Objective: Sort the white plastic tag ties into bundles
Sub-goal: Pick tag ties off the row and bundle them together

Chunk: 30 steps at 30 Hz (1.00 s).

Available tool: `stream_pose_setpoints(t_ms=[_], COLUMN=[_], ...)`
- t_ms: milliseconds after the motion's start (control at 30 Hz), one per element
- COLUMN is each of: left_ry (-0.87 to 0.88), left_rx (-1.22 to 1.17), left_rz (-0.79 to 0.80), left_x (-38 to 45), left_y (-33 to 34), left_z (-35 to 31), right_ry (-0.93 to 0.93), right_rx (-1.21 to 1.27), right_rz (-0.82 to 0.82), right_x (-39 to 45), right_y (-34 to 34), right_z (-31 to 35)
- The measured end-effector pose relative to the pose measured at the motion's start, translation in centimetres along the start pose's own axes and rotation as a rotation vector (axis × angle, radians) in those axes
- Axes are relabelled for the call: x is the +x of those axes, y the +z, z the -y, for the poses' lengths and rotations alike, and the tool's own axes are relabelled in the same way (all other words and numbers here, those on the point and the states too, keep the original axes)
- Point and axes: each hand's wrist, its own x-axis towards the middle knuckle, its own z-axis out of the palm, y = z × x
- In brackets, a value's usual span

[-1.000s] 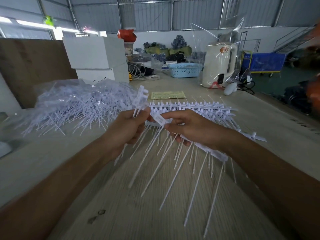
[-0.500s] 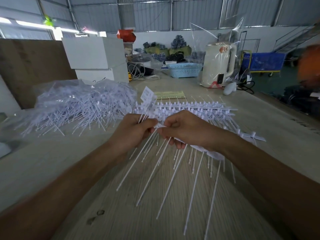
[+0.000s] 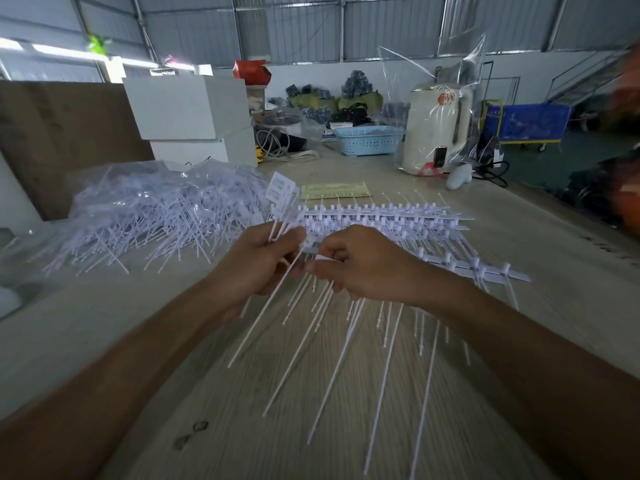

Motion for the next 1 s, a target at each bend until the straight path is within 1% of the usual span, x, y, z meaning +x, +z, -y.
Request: stream_pose_setpoints(t_ms=[67,200,300,367,433,567,667,767,900,1000], left_ry=[0.032,0.098,0.072,0.057,0.039,0.038,0.015,-0.039,-0.048,-0.062], left_rx=[-0.006,0.046,0.13,0.124,0.097,0.072,0.015,0.023,0.031,-0.026], left_rz=[0.019,-0.014,0.0,-0.029,-0.04,0.044,0.069,0.049,0.004,-0.002], left_x=[-0.2,-0.1,0.0,0.1,0.0,-0.1,-0.3,-0.4,-0.4,-0.4], left_y=[0.1,0.3,0.2,0.1,-0.1,0.0,0.1,0.4,0.7,0.5], left_z=[-0.2,-0.1,0.1,0.3,0.3,0.1,0.0,-0.1,-0.2,-0.3], right_ry=[0.017,0.08,0.098,0.095,0.137,0.194,0.202,0.206,0.197,0.165], right_rx=[0.086,0.224,0.223,0.238,0.284,0.317,0.332,0.318,0.329,0.337], right_rz=[-0.018,-0.045,-0.043,-0.046,-0.048,0.021,0.066,0.085,0.096,0.08], right_x=[-0.1,-0.2,-0.1,0.0,0.1,0.1,-0.1,-0.2,-0.2,-0.1], right_y=[-0.2,-0.3,-0.4,-0.5,-0.8,-1.3,-1.4,-1.3,-1.2,-0.9], right_z=[-0.4,-0.6,-0.6,-0.6,-0.6,-0.4,-0.4,-0.4,-0.4,-0.4])
